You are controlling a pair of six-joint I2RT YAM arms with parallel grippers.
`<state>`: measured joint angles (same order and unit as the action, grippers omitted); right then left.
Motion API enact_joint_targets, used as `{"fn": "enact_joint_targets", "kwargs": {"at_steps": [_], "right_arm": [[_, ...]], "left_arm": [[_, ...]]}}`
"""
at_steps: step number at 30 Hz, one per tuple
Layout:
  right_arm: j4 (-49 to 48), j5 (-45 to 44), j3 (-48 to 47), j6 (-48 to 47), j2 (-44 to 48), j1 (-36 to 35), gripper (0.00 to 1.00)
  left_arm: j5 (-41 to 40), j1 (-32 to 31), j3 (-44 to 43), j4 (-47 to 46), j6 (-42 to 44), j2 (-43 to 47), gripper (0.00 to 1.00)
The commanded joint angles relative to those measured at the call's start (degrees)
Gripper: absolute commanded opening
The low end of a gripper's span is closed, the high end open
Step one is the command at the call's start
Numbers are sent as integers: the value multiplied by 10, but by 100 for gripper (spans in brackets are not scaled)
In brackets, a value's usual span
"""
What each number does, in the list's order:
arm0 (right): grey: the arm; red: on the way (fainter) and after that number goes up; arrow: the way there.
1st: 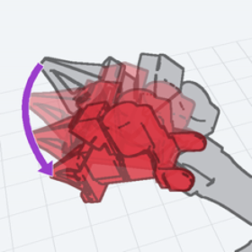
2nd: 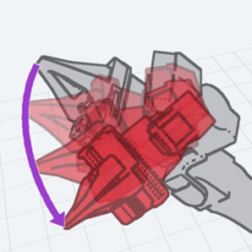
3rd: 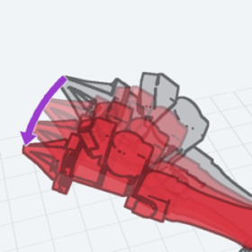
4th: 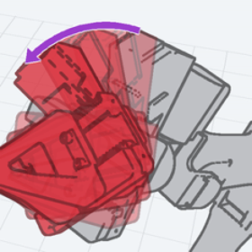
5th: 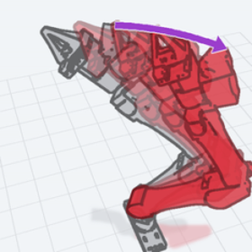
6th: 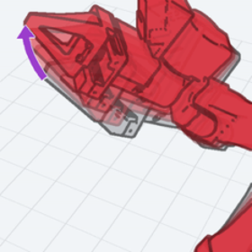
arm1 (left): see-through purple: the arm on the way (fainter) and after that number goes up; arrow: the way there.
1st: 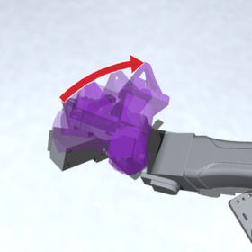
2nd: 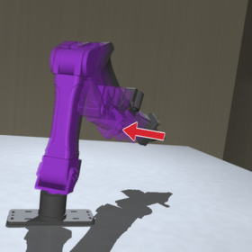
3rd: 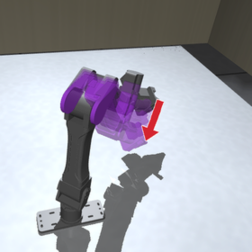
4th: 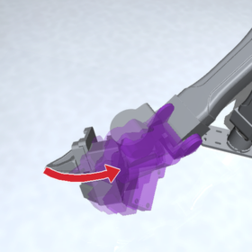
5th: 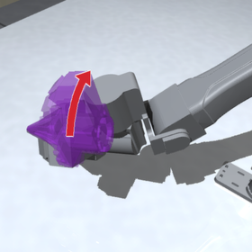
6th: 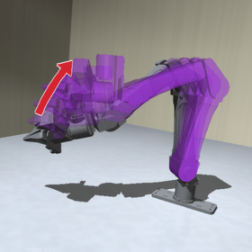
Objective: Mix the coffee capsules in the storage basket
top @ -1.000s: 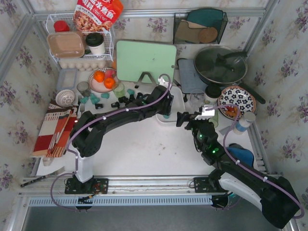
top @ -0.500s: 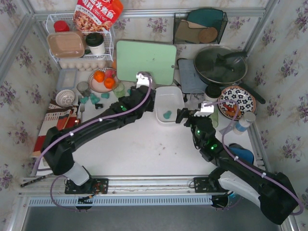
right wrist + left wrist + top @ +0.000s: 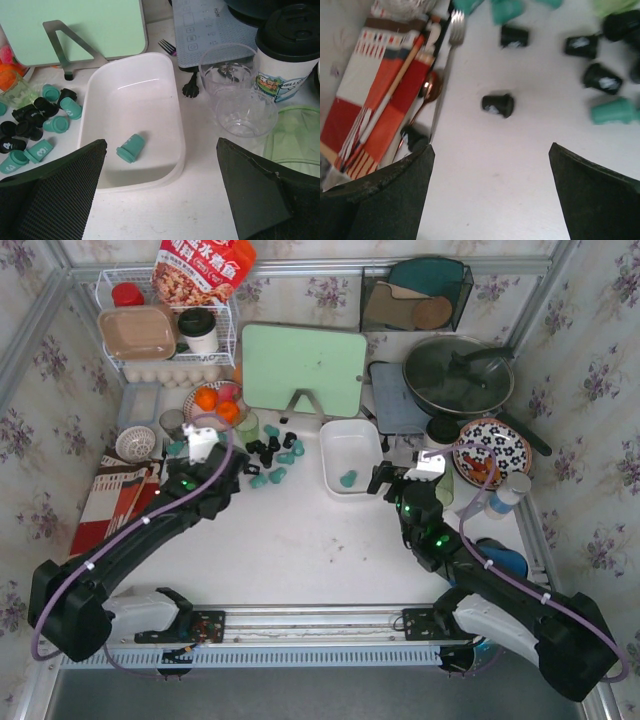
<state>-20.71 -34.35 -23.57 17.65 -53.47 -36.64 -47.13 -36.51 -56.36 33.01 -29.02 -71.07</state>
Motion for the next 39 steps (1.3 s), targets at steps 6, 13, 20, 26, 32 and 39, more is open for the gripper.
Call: {"fn": "enact_joint_targets", "kwargs": {"at_steps": [6,13,20,26,32,39], "right_arm": [[-22,-13,18,2,12,0,100],[-24,-4,19,-4,7,-1,100],[-29,-1,21,-7,5,0,100],[-32,3,21,-7,0,0,100],[-34,7,19,-7,-7,0,100],[-34,7,20,-7,-10,0,100]], "left_arm": [[215,156,61,-25,18,-25,99],[436,293,35,-86,72,-151,97],[433,306,-11,-83,96,-218,88],[433,332,-22,-79,100,-231,81],[504,359,-36,-92,101,-257,74],[518,367,-52,-86,102,-281,67]]}}
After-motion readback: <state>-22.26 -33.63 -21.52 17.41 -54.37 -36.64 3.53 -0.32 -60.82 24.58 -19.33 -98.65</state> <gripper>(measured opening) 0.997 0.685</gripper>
